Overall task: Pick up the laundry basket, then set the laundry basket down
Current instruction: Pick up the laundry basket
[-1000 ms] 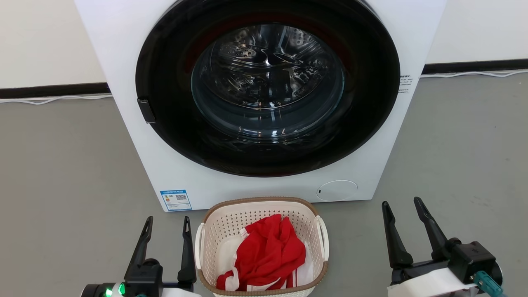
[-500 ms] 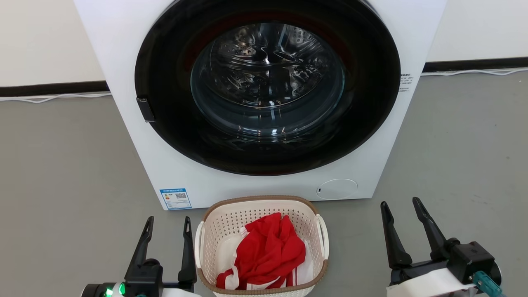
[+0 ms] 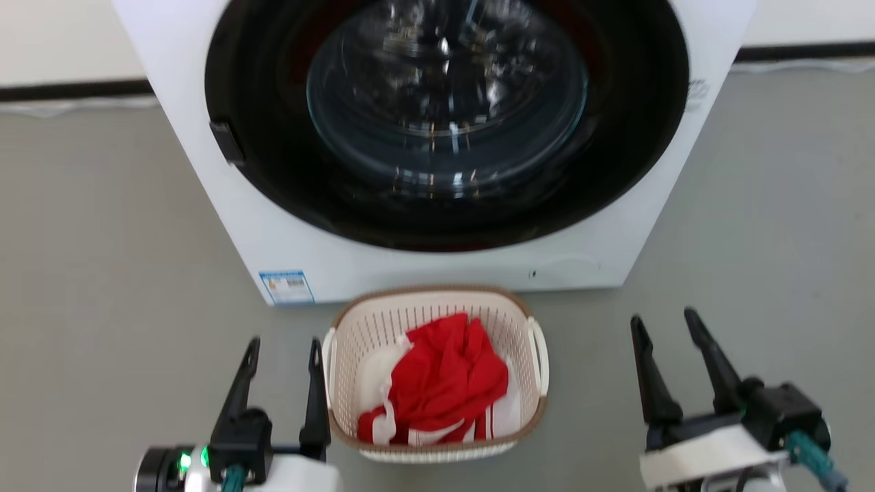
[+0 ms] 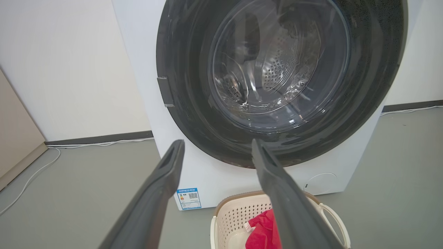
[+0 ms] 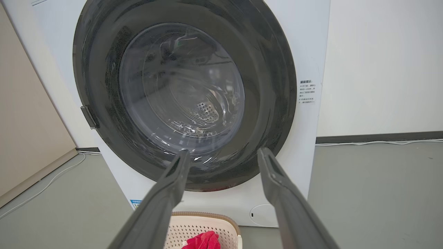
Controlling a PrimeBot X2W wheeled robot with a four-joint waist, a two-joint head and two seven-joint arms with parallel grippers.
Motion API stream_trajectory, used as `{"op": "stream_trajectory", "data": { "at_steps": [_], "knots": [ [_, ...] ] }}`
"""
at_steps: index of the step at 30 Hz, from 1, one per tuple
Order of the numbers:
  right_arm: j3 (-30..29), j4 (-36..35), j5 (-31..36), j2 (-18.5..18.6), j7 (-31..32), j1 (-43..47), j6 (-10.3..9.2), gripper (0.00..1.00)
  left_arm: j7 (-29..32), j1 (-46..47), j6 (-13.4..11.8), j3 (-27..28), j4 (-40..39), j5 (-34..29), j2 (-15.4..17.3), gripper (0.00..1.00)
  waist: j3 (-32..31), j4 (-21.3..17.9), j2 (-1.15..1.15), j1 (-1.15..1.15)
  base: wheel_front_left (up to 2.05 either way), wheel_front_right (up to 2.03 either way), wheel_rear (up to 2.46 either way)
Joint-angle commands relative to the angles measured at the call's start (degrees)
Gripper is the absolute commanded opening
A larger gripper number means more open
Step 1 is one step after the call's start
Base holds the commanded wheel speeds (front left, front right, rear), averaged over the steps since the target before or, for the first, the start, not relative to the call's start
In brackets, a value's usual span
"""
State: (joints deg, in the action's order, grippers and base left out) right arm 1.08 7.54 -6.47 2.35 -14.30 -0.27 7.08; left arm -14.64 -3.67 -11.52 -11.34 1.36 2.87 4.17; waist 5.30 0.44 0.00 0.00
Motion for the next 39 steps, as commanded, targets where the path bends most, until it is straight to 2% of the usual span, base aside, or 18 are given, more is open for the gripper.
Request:
{"op": "stream_trajectory", "data": {
  "at_steps": [1,3,11,22,39],
  "knots": [
    [1.1,-1.7,0.5,0.5,-0.7,-3.9,0.41,1.00,-0.4,4.5,0.5,1.8,-1.0,-0.3,-0.2,1.00,3.9,0.4,0.00,0.00,0.00,0.00,0.00],
    [1.0,-1.6,0.6,0.5,-0.7,-4.7,0.41,1.00,-0.4,5.3,0.6,1.8,-0.7,-0.2,-0.2,1.00,5.2,0.5,0.00,0.00,0.00,0.00,0.00],
    [-0.9,0.8,0.9,0.5,-0.7,-12.6,0.41,1.00,-0.4,14.3,1.8,1.8,3.5,1.1,-0.8,1.00,16.6,1.7,0.00,0.00,0.00,0.00,0.00],
    [-3.0,8.3,2.1,0.5,-0.7,-25.1,0.41,1.00,-0.4,29.0,4.0,0.6,15.2,5.2,-1.3,1.00,31.7,3.5,0.00,0.00,0.00,0.00,0.00],
    [-4.4,24.9,4.4,0.5,-0.7,-35.5,0.41,1.00,-0.4,42.0,5.0,-1.8,36.3,12.2,-1.3,1.00,43.8,5.5,0.00,0.00,0.00,0.00,0.00]
  ]
}}
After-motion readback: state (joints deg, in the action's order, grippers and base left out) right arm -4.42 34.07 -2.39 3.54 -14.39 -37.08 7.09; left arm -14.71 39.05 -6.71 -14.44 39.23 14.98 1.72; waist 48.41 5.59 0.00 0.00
